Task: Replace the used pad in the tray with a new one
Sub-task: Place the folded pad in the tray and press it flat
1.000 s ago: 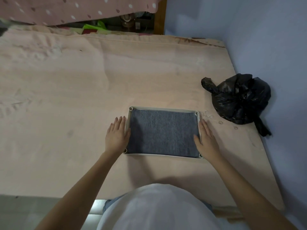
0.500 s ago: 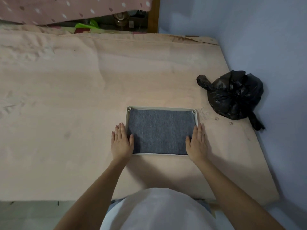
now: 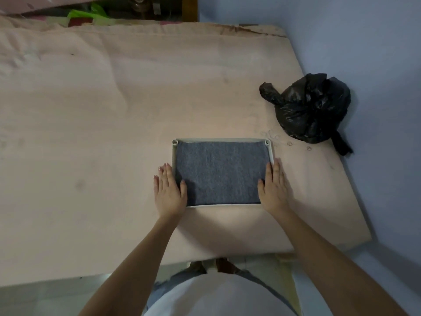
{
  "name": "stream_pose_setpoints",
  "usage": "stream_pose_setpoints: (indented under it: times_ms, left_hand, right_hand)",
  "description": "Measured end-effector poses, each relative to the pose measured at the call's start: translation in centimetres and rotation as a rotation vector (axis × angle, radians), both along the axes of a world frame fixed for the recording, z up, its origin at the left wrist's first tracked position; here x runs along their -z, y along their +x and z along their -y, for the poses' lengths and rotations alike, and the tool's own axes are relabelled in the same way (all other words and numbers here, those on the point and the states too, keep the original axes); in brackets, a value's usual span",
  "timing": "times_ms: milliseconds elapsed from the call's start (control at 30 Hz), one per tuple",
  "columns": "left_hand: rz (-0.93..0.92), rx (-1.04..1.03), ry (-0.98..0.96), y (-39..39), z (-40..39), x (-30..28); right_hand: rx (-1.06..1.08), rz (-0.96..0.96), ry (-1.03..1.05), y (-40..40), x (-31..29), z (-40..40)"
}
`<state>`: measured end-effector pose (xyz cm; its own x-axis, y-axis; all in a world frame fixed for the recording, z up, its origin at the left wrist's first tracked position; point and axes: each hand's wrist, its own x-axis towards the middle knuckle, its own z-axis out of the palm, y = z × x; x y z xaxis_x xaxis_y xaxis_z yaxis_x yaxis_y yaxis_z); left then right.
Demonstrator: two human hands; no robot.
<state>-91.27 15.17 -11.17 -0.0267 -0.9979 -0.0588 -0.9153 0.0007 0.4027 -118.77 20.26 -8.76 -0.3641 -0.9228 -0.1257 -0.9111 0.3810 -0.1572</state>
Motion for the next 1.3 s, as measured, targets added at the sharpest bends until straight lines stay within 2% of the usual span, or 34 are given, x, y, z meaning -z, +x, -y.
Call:
stream_pose_setpoints:
  times_ms: [300, 700, 1300]
  left_hand:
    - [0.016, -0.013, -0.003, -2.1, -2.1, -0.1]
    - [0.061, -0.064, 0.006, -4.2, -4.7, -0.4]
    - [0.123, -0.106, 0.04, -4.6, -4.5, -1.3]
  right_hand:
    - [-0.022, -0.062, 0.021, -2.2, -0.1, -1.7]
    - [-0.038, 0.026, -0.042, -4.1, 0.1, -4.2]
    - [-0.051, 0.018, -0.025, -3.9, -0.4, -4.1]
